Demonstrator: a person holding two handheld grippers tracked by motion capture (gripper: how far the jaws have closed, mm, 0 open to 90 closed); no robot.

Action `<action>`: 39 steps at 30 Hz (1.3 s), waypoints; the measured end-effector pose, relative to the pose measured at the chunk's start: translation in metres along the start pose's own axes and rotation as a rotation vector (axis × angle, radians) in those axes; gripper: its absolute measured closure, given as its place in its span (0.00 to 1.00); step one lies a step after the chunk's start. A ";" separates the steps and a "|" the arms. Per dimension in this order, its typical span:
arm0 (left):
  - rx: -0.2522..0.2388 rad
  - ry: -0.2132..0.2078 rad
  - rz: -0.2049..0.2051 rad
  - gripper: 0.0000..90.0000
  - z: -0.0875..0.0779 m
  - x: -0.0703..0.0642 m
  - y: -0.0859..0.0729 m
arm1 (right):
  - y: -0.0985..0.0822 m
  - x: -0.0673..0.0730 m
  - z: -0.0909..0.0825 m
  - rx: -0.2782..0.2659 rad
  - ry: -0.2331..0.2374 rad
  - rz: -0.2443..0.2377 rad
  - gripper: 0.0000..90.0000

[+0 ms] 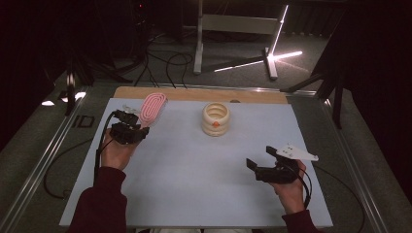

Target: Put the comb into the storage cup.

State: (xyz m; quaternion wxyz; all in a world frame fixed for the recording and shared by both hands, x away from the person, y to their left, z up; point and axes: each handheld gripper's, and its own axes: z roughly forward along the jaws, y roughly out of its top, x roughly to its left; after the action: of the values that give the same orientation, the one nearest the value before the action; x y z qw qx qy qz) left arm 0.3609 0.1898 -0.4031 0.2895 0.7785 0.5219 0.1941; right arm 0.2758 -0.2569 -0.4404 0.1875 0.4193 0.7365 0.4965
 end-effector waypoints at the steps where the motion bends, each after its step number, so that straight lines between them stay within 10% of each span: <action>1: -0.003 -0.011 0.001 0.77 0.000 -0.001 0.000 | 0.000 0.000 0.000 0.000 0.000 0.000 0.09; 10: 0.004 -0.044 0.060 0.77 0.003 -0.019 0.001 | 0.018 0.005 0.017 0.035 0.082 0.035 0.09; 39: -0.040 -0.136 0.208 0.77 0.003 -0.076 0.004 | 0.054 0.023 0.055 0.049 0.149 0.032 0.09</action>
State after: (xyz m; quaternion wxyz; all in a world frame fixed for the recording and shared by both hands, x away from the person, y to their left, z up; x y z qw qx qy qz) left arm 0.3362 0.1176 -0.4026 0.3178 0.8340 0.4134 0.1802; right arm 0.3238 -0.1987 -0.4132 0.1142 0.3974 0.7535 0.5112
